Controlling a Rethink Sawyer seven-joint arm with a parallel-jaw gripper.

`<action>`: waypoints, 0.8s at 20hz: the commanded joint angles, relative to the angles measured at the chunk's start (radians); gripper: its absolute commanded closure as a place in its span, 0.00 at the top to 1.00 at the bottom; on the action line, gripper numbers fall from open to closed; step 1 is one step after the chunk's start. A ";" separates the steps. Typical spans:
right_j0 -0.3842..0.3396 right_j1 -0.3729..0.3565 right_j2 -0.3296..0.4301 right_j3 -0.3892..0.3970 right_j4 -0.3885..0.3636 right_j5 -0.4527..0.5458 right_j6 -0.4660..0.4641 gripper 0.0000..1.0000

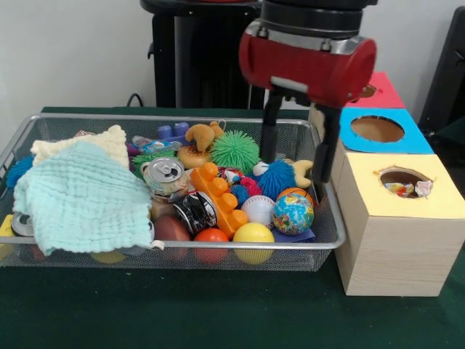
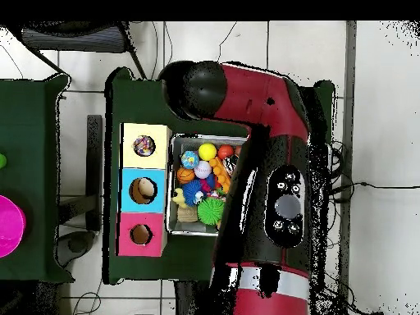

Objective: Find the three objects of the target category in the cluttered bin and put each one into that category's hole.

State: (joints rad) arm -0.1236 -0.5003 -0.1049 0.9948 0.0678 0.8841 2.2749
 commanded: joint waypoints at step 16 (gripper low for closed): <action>-0.081 0.031 0.077 0.326 -0.003 0.089 -0.015 1.00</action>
State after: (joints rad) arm -0.1755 -0.4913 -0.0990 1.1494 0.0720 0.9075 2.2749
